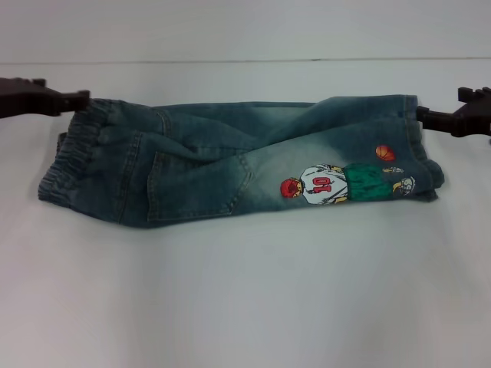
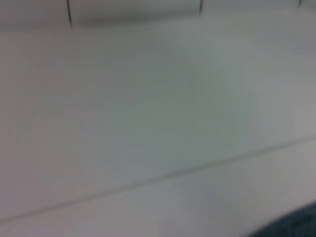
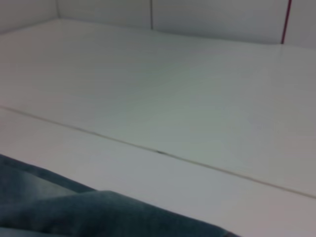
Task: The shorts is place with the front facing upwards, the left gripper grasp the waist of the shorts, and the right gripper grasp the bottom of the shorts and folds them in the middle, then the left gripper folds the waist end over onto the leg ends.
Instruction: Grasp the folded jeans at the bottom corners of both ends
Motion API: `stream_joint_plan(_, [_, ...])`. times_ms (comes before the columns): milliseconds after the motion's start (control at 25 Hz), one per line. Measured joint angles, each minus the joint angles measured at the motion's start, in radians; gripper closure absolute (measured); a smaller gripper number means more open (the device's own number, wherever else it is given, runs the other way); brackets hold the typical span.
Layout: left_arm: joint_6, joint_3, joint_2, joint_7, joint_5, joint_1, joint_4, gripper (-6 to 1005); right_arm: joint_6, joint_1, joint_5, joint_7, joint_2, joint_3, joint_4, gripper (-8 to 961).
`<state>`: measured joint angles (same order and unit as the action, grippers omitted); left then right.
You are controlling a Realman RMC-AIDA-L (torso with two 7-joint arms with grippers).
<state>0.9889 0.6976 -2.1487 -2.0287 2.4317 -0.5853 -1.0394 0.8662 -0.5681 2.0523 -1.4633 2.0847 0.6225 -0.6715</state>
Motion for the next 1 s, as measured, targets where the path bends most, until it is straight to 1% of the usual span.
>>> stream_joint_plan(80, [0.013, 0.004, -0.012, 0.064, -0.110, 0.062, -0.059, 159, 0.074, 0.037, -0.031, 0.005, 0.000, 0.000, -0.039, 2])
stream_joint_plan(120, [0.030, 0.007, -0.013, 0.104, -0.178, 0.093, -0.074, 158, 0.162, 0.080, -0.069, 0.020, 0.000, 0.000, -0.076, 1])
stream_joint_plan(160, [0.049, 0.008, -0.012, 0.139, -0.237, 0.124, -0.081, 158, 0.162, 0.080, -0.069, 0.020, 0.000, 0.000, -0.076, 1])
stream_joint_plan(200, [0.078, 0.005, -0.011, 0.180, -0.305, 0.154, -0.083, 158, 0.206, 0.101, -0.090, 0.033, 0.000, 0.000, -0.091, 1])
stream_joint_plan(240, [0.129, -0.015, -0.011, 0.257, -0.418, 0.209, -0.077, 159, 0.245, 0.125, -0.115, 0.053, 0.000, 0.000, -0.101, 1])
stream_joint_plan(280, [0.129, -0.015, -0.011, 0.257, -0.418, 0.209, -0.077, 159, 0.280, 0.148, -0.139, 0.075, 0.000, -0.001, -0.107, 1])
stream_joint_plan(400, [0.201, -0.063, -0.013, 0.344, -0.508, 0.262, -0.043, 161, 0.378, 0.200, -0.208, 0.140, 0.000, -0.001, -0.113, 1])
stream_joint_plan(480, [0.252, -0.102, -0.014, 0.382, -0.526, 0.279, -0.013, 162, 0.447, 0.228, -0.240, 0.202, 0.000, -0.001, -0.109, 2])
stream_joint_plan(520, [0.291, -0.136, -0.013, 0.411, -0.530, 0.283, 0.015, 162, 0.479, 0.239, -0.252, 0.236, 0.000, -0.002, -0.104, 2])
stream_joint_plan(600, [0.347, -0.191, -0.010, 0.465, -0.534, 0.291, 0.061, 163, 0.532, 0.250, -0.262, 0.289, 0.001, -0.001, -0.085, 2])
stream_joint_plan(680, [0.373, -0.219, -0.010, 0.495, -0.534, 0.302, 0.086, 164, 0.575, 0.251, -0.260, 0.322, 0.002, 0.005, -0.061, 2])
stream_joint_plan(840, [0.379, -0.246, -0.011, 0.522, -0.530, 0.322, 0.123, 165, 0.621, 0.245, -0.216, 0.367, 0.002, 0.032, -0.021, 2])
stream_joint_plan(1000, [0.374, -0.248, -0.011, 0.542, -0.526, 0.332, 0.153, 166, 0.625, 0.231, -0.180, 0.377, 0.001, 0.056, 0.013, 1])
